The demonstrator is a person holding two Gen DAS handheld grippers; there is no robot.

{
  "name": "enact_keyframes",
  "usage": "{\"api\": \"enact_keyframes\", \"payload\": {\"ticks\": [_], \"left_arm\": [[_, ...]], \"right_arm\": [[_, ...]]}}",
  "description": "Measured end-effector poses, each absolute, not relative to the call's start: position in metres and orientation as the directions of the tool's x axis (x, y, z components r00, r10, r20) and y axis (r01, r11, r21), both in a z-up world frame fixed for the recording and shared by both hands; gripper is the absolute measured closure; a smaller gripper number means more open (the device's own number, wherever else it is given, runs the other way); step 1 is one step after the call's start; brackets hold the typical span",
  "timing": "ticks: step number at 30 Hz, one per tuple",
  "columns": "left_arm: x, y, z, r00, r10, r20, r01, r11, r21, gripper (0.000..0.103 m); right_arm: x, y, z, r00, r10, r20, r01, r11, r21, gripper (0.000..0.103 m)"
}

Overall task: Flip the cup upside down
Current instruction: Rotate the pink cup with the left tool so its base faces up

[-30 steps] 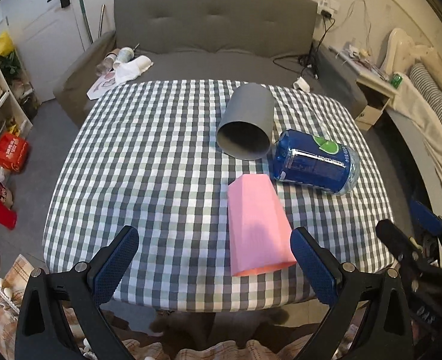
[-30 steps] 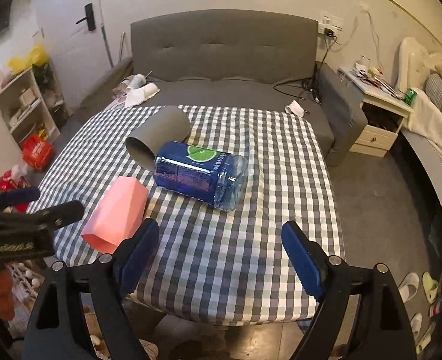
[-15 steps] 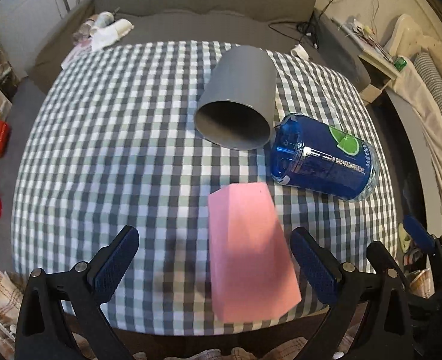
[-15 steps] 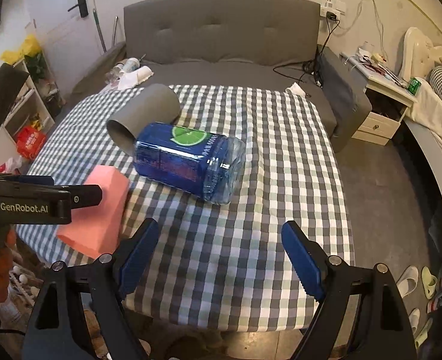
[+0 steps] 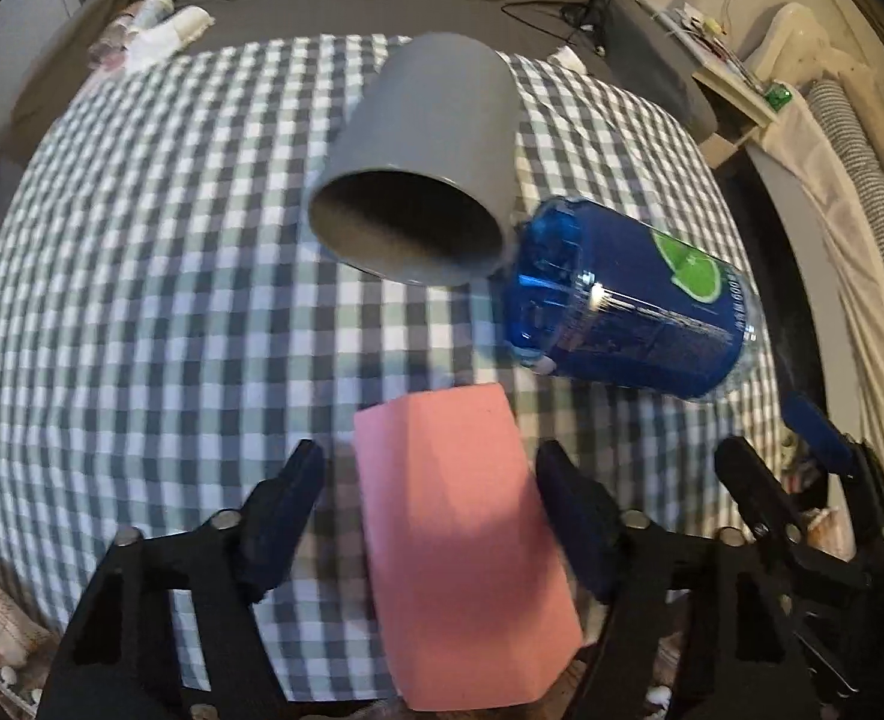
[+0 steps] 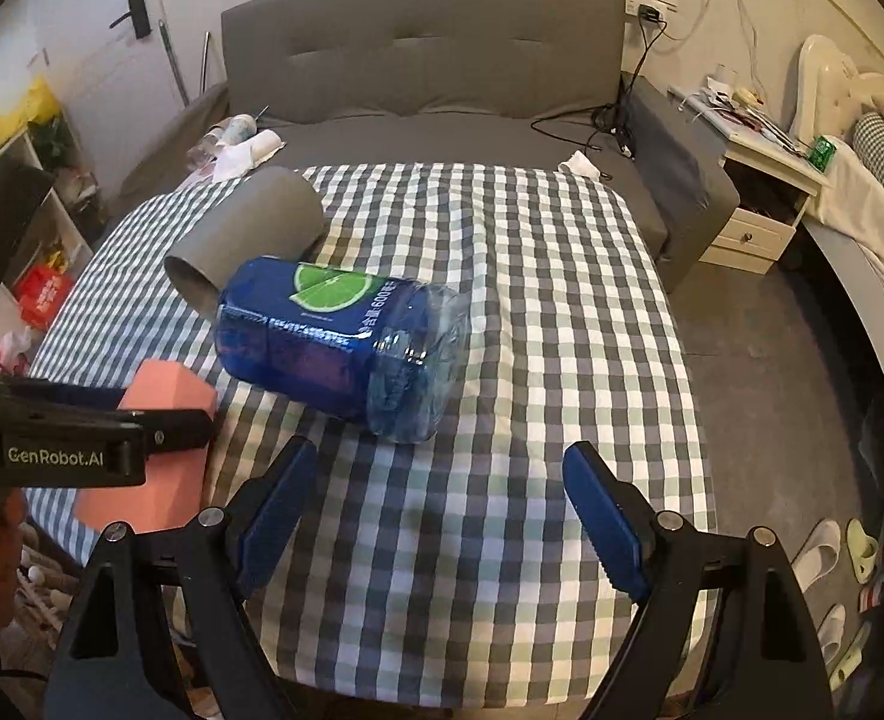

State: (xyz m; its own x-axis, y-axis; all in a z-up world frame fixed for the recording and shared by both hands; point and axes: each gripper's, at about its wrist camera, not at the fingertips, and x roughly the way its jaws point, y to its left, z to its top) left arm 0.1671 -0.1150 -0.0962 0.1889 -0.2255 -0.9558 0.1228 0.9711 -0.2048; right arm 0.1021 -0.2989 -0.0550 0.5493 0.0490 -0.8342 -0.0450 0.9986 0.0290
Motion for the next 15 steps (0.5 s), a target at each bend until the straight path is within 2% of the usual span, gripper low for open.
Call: {"api": "enact_keyframes", "payload": {"ticks": [4,15], "left_arm": [[0.169,-0.121,-0.093,0.187,-0.229,-0.955,0.143,0.968,-0.204,0.042],[0.156,-0.108,-0.044,0.327,-0.206,-0.922,0.152,0.975,-0.164,0.043]], "right_arm": [[0.102,-0.301,-0.055,0.554,0.041,-0.831,-0.031,0.999,0.029,0.019],[0.090,-0.305,-0.043,0.595,0.052,-0.802,-0.019,0.999,0.050,0.019]]}}
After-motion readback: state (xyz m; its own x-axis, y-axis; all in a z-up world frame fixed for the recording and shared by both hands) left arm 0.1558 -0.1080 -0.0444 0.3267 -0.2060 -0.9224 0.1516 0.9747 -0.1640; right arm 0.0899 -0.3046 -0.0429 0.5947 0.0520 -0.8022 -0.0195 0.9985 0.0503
